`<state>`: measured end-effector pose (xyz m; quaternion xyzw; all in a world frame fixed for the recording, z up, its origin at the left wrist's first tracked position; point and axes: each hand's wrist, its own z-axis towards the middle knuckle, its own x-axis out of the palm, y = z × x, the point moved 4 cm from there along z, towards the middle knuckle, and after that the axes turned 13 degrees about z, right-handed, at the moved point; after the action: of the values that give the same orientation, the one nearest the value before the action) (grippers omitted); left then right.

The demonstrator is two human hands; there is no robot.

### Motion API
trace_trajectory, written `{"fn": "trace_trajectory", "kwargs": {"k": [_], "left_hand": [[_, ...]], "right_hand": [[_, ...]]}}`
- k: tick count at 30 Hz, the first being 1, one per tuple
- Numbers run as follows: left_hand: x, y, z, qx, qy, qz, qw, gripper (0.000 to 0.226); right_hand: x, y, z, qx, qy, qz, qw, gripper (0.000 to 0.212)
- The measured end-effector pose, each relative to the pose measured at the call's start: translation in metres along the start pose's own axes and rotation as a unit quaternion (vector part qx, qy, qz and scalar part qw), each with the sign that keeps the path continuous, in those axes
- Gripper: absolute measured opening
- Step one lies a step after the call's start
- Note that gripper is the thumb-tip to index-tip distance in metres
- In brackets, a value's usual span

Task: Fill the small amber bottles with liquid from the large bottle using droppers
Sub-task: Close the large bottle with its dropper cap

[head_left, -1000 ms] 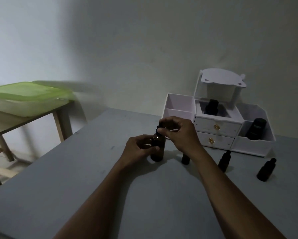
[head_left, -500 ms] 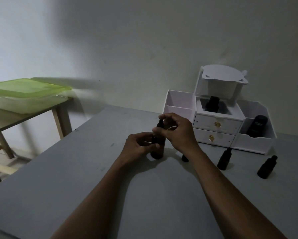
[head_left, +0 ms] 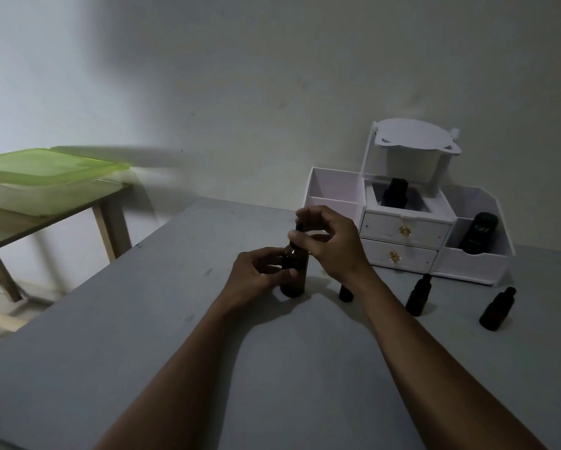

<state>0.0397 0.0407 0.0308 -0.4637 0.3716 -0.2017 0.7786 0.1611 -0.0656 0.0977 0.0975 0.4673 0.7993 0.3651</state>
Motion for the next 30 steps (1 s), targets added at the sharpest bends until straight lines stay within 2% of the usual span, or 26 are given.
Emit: {"fn": "trace_trajectory", "kwargs": {"k": [6, 11, 14, 17, 20, 22, 26, 30], "left_hand": [[-0.0008, -0.0011, -0.0001, 0.005, -0.003, -0.011, 1.000, 0.032], [0.0001, -0.0023, -0.0006, -0.001, 0.000, -0.011, 1.000, 0.031], [-0.0002, -0.0017, -0.0007, -0.001, -0.002, -0.021, 1.000, 0.031], [-0.0007, -0.0013, -0.0001, 0.000, -0.004, -0.010, 1.000, 0.032], [-0.0005, -0.0009, 0.0002, 0.001, -0.006, -0.007, 1.000, 0.031], [0.0000, -0.0011, 0.0000, 0.003, -0.006, -0.007, 1.000, 0.031], [0.0000, -0.0014, -0.0005, 0.003, -0.005, -0.019, 1.000, 0.032], [0.0006, -0.0021, -0.0003, 0.003, -0.006, -0.008, 1.000, 0.031]], "right_hand": [[-0.0013, -0.0013, -0.0019, -0.010, -0.009, -0.011, 1.000, 0.027], [-0.0011, -0.0024, -0.0006, -0.003, -0.018, -0.006, 1.000, 0.035], [-0.0033, -0.0043, -0.0016, 0.005, -0.004, 0.030, 1.000, 0.028], [-0.0043, -0.0065, -0.0016, 0.002, -0.018, 0.007, 1.000, 0.023], [-0.0013, -0.0065, -0.0008, -0.001, -0.026, 0.000, 1.000, 0.027], [-0.0005, -0.0065, -0.0008, 0.003, -0.021, 0.007, 1.000, 0.033], [-0.0014, -0.0053, -0.0023, 0.009, 0.016, 0.054, 0.998, 0.032], [-0.0022, -0.0057, -0.0024, 0.004, -0.005, 0.018, 1.000, 0.027]]}}
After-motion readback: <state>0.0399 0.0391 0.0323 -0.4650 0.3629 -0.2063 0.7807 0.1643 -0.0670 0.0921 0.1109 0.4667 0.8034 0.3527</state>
